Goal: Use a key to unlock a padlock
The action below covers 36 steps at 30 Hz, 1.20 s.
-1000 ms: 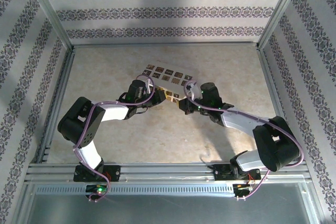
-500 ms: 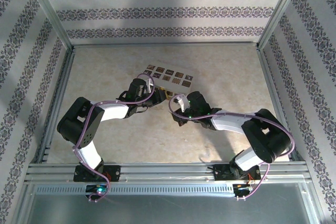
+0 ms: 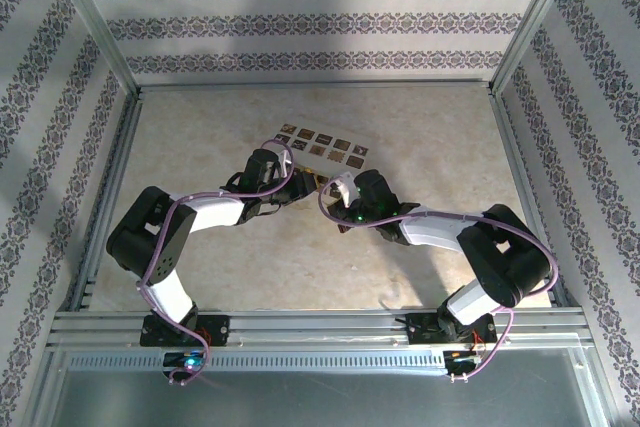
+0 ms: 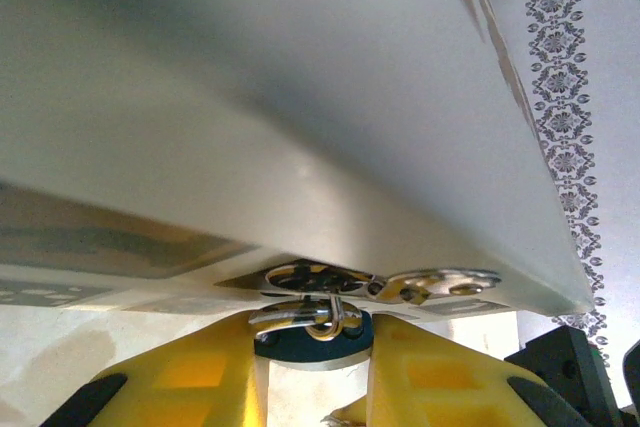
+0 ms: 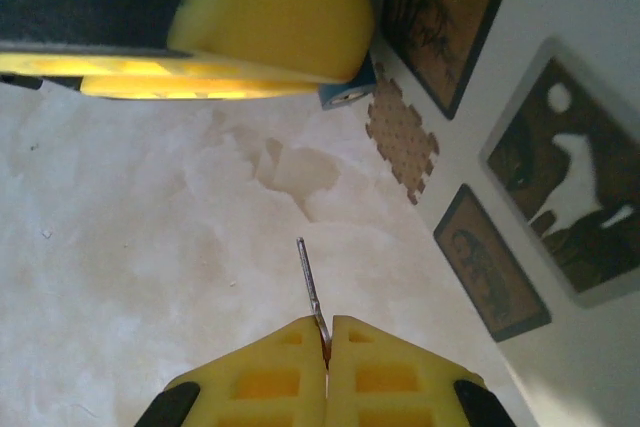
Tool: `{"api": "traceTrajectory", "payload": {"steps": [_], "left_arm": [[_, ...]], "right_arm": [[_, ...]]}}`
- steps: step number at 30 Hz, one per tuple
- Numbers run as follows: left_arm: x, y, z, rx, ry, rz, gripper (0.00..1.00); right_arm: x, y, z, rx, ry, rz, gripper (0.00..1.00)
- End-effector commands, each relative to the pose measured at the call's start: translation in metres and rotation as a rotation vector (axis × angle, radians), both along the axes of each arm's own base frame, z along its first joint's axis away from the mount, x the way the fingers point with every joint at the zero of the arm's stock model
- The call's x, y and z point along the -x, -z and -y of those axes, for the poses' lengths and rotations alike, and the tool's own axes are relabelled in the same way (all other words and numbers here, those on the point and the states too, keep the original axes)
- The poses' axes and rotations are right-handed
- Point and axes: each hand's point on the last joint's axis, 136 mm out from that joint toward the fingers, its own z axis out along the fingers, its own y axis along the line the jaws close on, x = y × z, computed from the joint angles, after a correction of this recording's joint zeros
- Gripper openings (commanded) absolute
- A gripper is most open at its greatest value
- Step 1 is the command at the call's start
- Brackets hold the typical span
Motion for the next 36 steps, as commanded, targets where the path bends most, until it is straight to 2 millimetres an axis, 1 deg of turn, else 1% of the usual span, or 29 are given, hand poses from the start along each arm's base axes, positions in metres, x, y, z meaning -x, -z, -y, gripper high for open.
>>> {"api": "traceTrajectory", "payload": {"steps": [1, 19, 29, 36], "left_arm": [[0.000, -0.036, 0.014, 0.067, 0.036, 0.058, 0.26], [0.001, -0.033, 0.013, 0.074, 0.031, 0.052, 0.26], [0.001, -0.033, 0.012, 0.078, 0.024, 0.051, 0.26], [0.003, -0.032, 0.012, 0.079, 0.024, 0.049, 0.26]], "right_arm": [[-0.011, -0.012, -0.008, -0.007, -0.006, 0.066, 0.00], [-0.023, -0.018, -0.015, -0.040, 0.013, 0.089, 0.00], [-0.030, -0.017, -0.013, -0.024, 0.041, 0.101, 0.00], [-0.031, -0.018, -0.017, -0.038, 0.037, 0.099, 0.00]]}}
